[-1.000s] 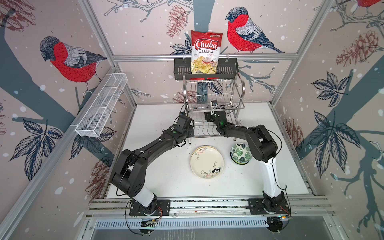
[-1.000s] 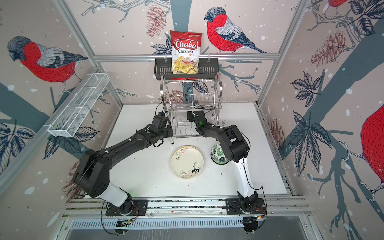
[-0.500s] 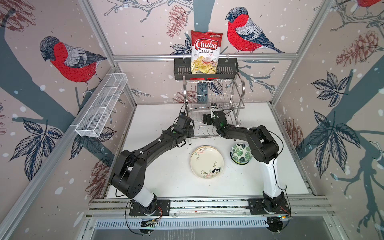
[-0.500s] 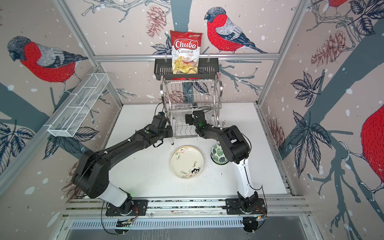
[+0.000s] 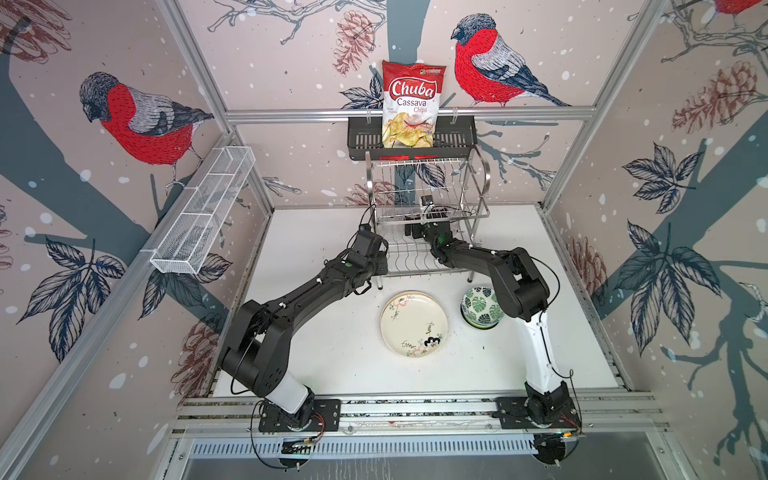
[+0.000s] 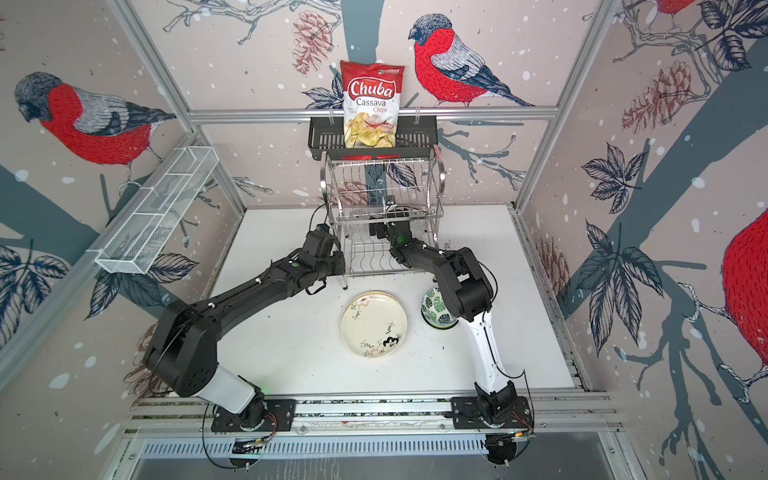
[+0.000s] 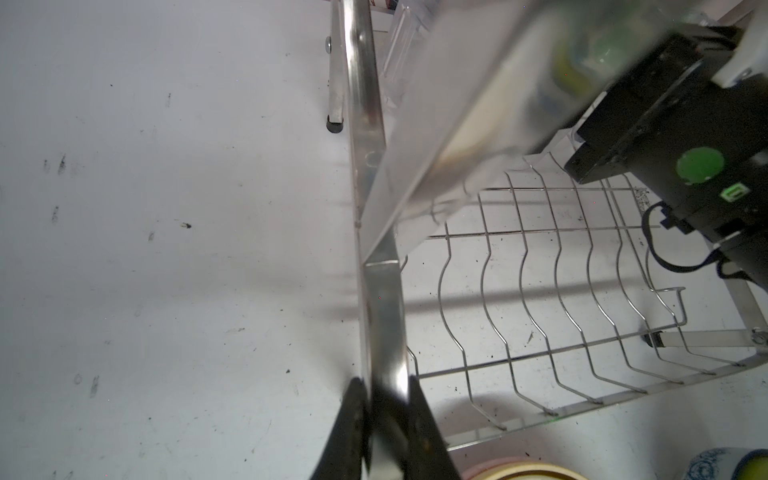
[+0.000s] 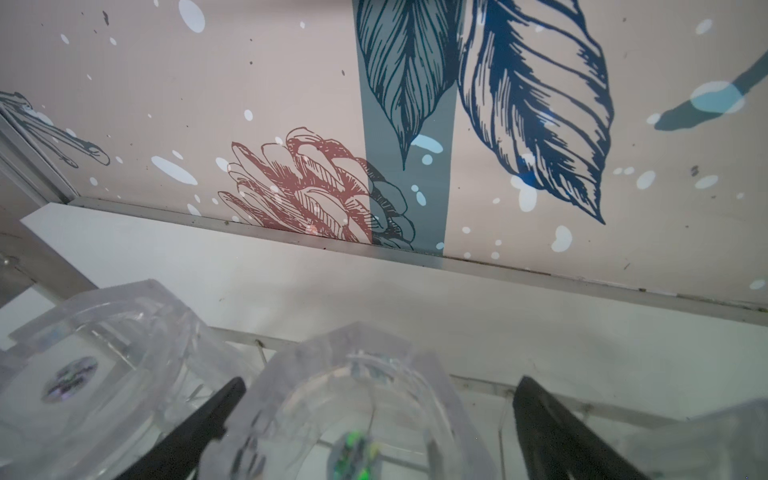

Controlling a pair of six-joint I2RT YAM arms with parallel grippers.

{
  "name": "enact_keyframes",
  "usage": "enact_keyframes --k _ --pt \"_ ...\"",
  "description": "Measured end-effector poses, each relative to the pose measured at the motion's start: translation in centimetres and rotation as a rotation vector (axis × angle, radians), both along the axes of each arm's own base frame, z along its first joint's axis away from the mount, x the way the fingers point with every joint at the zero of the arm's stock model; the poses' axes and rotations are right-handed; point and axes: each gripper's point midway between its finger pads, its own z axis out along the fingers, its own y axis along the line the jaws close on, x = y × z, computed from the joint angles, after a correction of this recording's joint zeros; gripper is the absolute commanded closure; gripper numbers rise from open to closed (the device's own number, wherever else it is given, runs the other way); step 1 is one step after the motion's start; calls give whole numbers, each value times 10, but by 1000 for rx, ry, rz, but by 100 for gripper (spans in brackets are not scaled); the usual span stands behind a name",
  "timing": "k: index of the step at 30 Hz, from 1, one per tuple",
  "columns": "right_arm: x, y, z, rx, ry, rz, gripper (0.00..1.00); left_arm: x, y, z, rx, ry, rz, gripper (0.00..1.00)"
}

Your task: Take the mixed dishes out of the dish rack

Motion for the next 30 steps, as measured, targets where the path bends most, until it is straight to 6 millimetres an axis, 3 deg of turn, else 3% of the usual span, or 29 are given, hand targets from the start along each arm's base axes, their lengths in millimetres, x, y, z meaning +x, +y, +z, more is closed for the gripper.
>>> enact_keyframes --k 6,15,30 --pt "11 6 -7 -13 7 1 3 0 0 0 0 0 0 93" --pt "14 13 -5 -5 4 18 17 -1 1 0 0 0 1 93" --pt "-31 3 -7 -32 68 51 38 -4 2 2 -1 4 3 93"
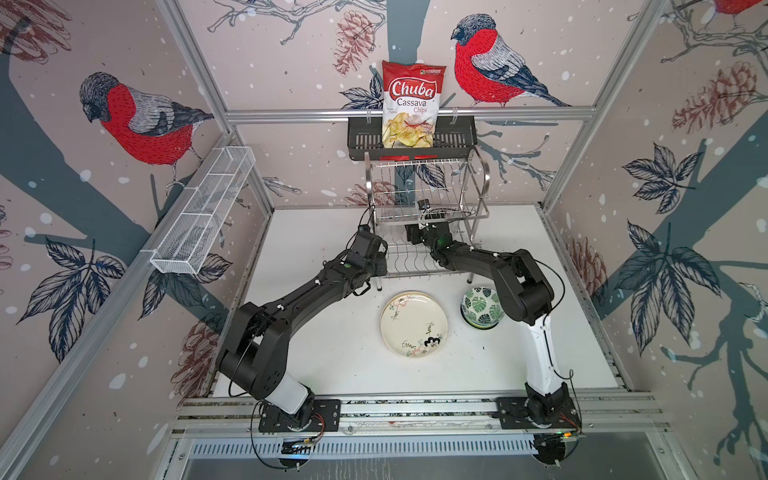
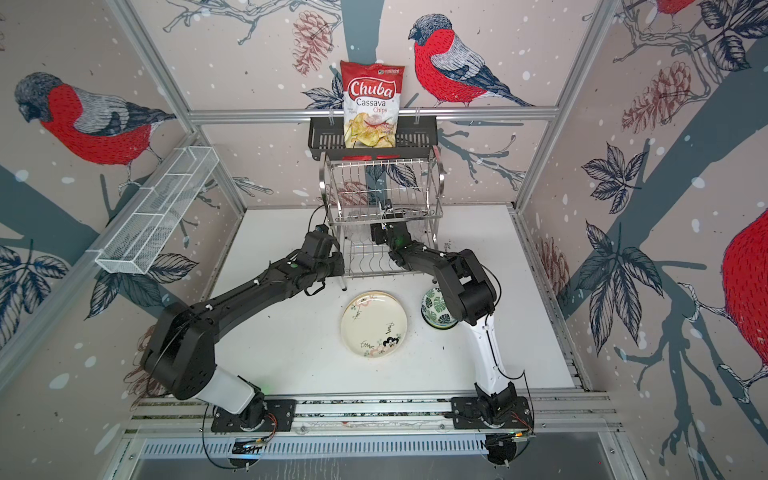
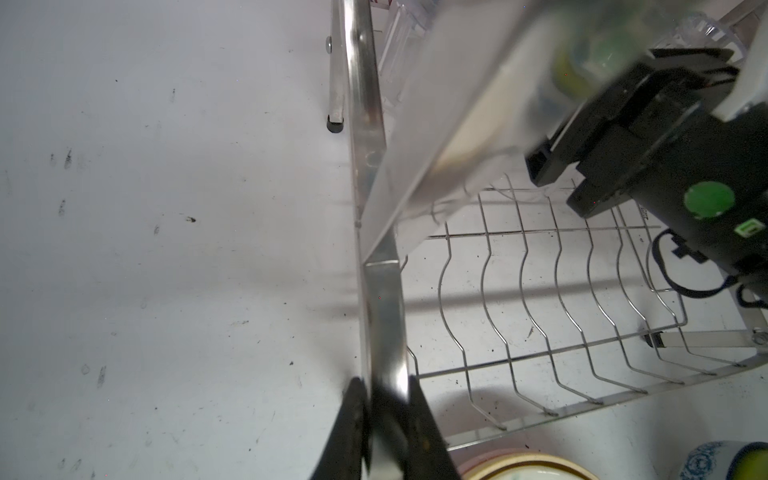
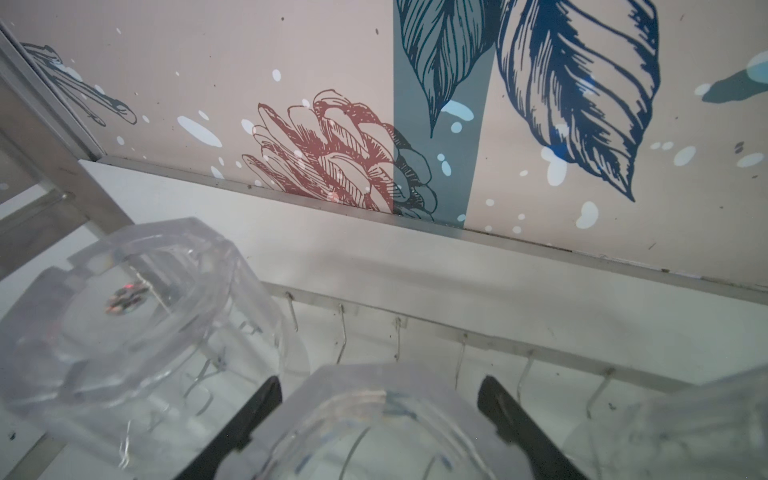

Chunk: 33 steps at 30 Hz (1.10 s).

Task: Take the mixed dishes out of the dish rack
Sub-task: 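Pull the clear glass out of the rack with the right gripper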

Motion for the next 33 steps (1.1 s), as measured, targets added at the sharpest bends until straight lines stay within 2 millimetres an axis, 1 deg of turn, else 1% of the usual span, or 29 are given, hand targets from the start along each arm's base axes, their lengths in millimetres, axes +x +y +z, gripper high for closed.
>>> enact_keyframes --k 4,9,17,20,25,27,31,33 --pt "-17 -1 -1 -8 14 13 44 -1 0 0 -4 0 0 93" --pt "-38 1 0 -7 20 25 48 -1 0 1 -4 0 1 93" --pt "-71 7 4 41 46 52 51 -2 1 0 -4 1 2 93" --pt "-77 7 5 69 52 50 54 -2 1 0 -4 1 2 93" --pt "-84 3 9 132 73 37 56 -2 1 0 -4 1 1 93" --pt "-86 2 14 164 75 33 56 -2 1 0 -4 1 1 93" --pt "-89 -1 32 260 71 41 57 -2 1 -1 -4 1 2 93" --pt "-90 -8 34 300 81 30 58 -2 1 -1 -4 0 2 94"
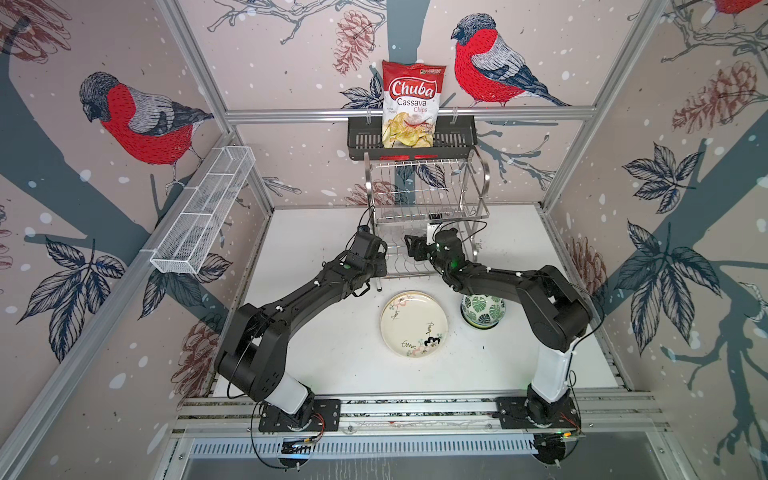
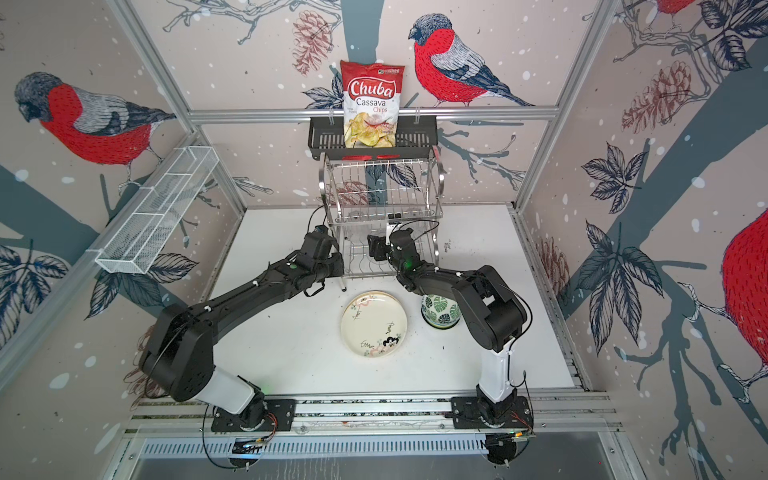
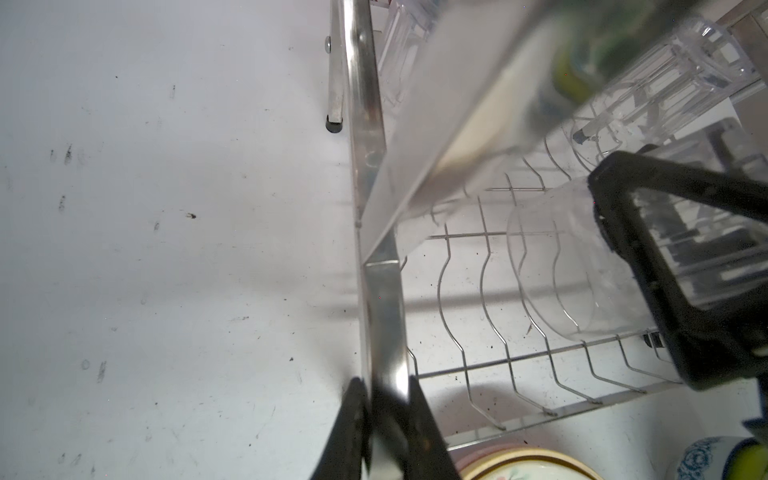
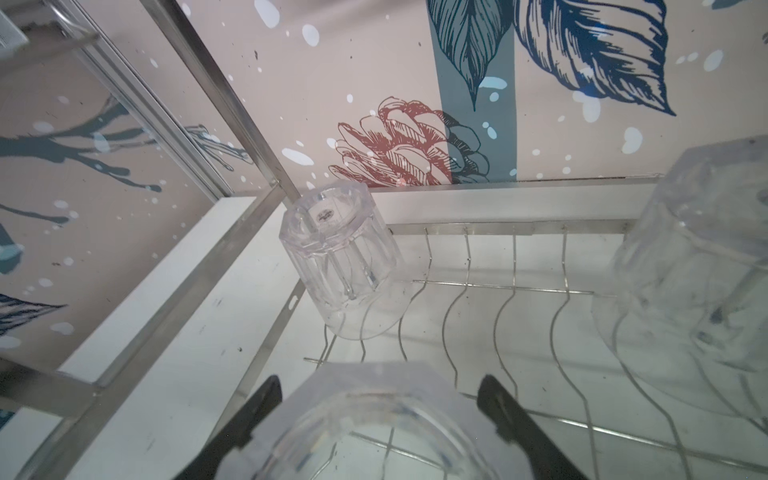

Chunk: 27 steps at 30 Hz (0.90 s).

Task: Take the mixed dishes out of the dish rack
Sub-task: 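Pull the clear glass out of the rack with the right gripper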

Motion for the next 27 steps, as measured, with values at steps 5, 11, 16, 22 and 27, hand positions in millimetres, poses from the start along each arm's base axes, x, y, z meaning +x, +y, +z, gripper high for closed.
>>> enact_keyframes --k 5,11,16,22,27 --pt "-7 -10 8 110 42 4 58 0 -1 0 -2 -1 -2 93" --pt "-27 -16 21 204 71 35 60 -1 -1 2 -8 -2 -4 92" --pt "-42 -25 39 281 54 35 61 -3 1 2 -4 0 4 92" --pt "-63 -35 42 326 74 40 62 -7 4 5 -2 5 5 92" --pt "-80 -47 40 348 89 35 63 -9 5 6 0 6 8 91"
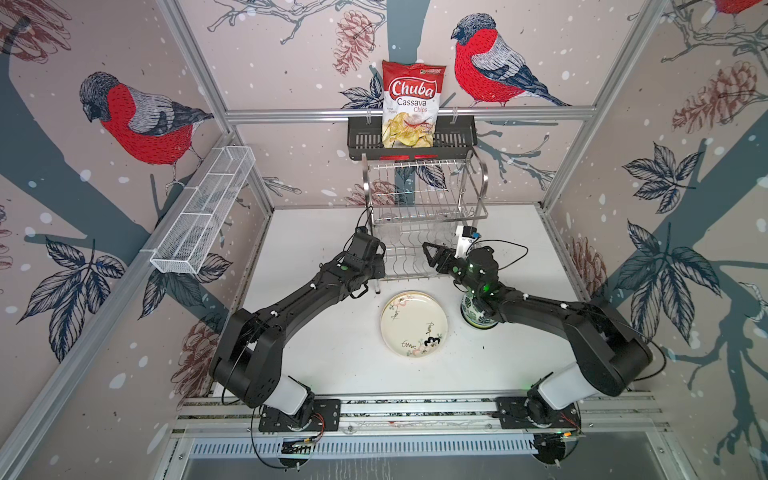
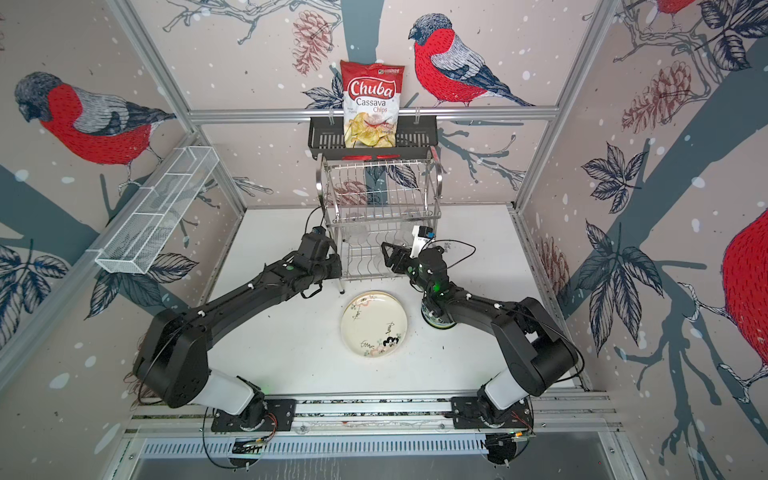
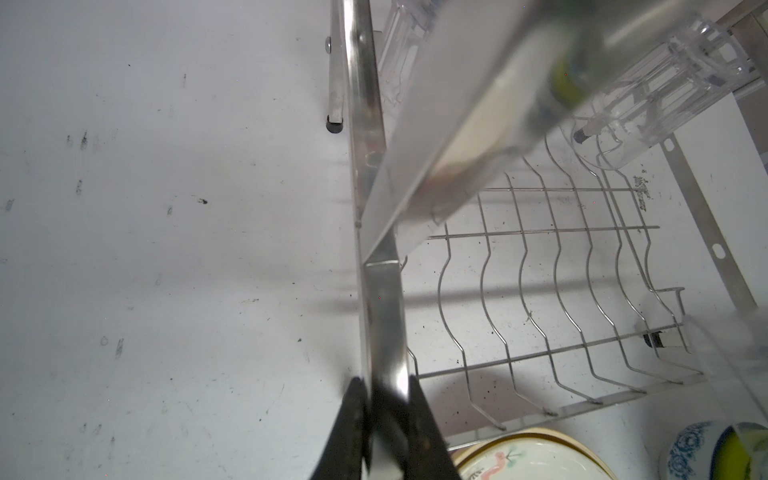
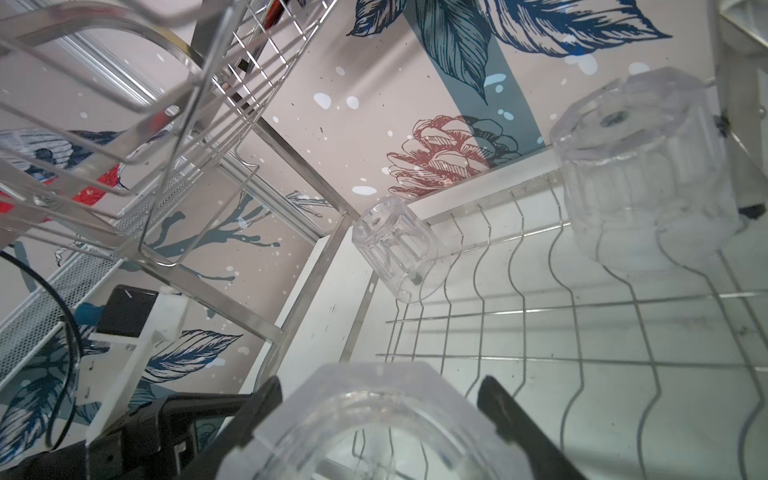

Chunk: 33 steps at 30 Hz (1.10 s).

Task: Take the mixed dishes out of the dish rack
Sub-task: 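Pull the clear glass out of the rack with the right gripper, then carry the glass toward the plate with the right gripper while the left leaves the rack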

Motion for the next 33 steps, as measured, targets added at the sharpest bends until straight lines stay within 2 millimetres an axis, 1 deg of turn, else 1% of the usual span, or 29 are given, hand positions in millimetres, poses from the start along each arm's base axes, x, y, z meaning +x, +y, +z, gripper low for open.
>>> enact_keyframes --k 4,5,7,11,13,16,22,27,30,33 --pt "-13 -9 2 27 5 -4 63 -3 2 4 -2 1 5 83" --pt "-17 -12 4 34 2 -4 63 -4 3 5 -2 -1 7 80" --pt "-24 -15 8 58 5 -4 63 -6 4 9 -7 -9 8 69" --pt "-42 -17 17 79 -13 15 64 -6 5 30 -44 -70 12 52" --pt "-50 -18 23 98 -17 17 64 -9 7 33 -57 -79 17 48" --pt "-63 -21 28 112 -27 16 64 -15 9 39 -73 -92 21 45" --pt "-83 -26 27 122 -12 -7 64 -32 18 42 -96 -111 18 44" --pt "-94 -29 30 123 -13 -27 64 -49 25 53 -128 -141 8 43" --pt "-100 -30 31 146 -5 -34 64 -61 29 60 -161 -158 8 39" --pt "-103 -31 27 164 19 -44 65 -73 29 65 -192 -170 -13 36"
